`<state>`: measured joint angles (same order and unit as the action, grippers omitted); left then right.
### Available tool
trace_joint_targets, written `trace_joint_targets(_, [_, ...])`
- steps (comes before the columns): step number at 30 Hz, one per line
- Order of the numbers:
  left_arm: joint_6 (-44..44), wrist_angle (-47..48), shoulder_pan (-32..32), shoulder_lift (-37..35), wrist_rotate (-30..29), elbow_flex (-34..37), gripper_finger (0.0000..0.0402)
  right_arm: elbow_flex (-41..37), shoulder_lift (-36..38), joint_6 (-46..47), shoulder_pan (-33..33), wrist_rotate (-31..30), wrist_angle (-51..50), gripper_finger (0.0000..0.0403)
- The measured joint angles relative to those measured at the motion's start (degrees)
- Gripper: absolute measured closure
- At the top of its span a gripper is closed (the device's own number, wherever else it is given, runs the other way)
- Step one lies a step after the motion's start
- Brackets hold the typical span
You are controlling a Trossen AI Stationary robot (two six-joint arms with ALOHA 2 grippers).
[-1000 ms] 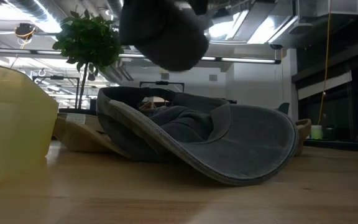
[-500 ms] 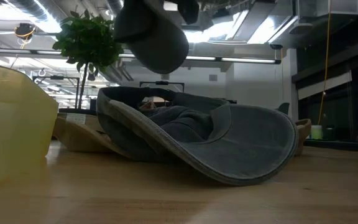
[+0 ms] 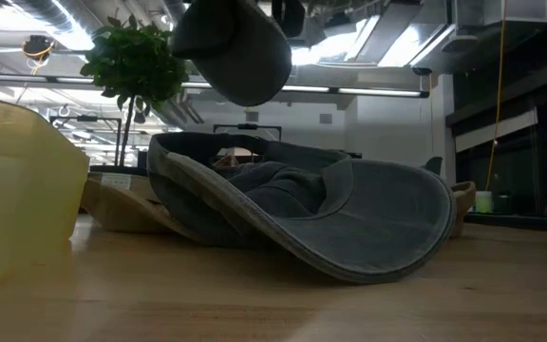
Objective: Pick & Place hat
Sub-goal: Put the right gray cap into the blue bin
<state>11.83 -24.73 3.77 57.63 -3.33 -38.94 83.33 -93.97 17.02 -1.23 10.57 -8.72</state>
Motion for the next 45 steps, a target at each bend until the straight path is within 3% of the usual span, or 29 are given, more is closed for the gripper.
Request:
trace_joint_targets(6, [-8.25,5.19,-0.02,-2.04,-2.30,0.00,0.0347,0.00,0.28,-0.97,0.02,0.04,-2.20,0.0387])
trace_joint_targets(12, [-10.73,6.02,-0.02,-6.25,0.00,-0.02,0.0304,0.00,3.18,-2.98,0.70,-0.57,-7.07,0.0392])
trace_joint_targets(23, [-20.21,9.16,-0.02,-10.21,2.03,-0.02,0.0224,0.00,11.71,-8.82,3.42,-10.27,-13.67,0.0390])
trace_joint_targets(32, [-22.52,9.13,-0.01,-10.19,2.45,-0.02,0.0226,0.00,16.00,-13.45,5.03,-16.79,-13.64,0.0386])
trace_joint_targets(41, [-18.25,10.07,-0.02,-10.12,-6.62,-0.02,0.0235,0.00,17.16,-18.59,7.99,-25.62,-13.93,0.0386])
trace_joint_targets(45, [-16.76,10.23,-0.02,-10.12,-9.42,-0.02,0.0235,0.00,17.18,-21.58,9.54,-26.62,-13.92,0.0387])
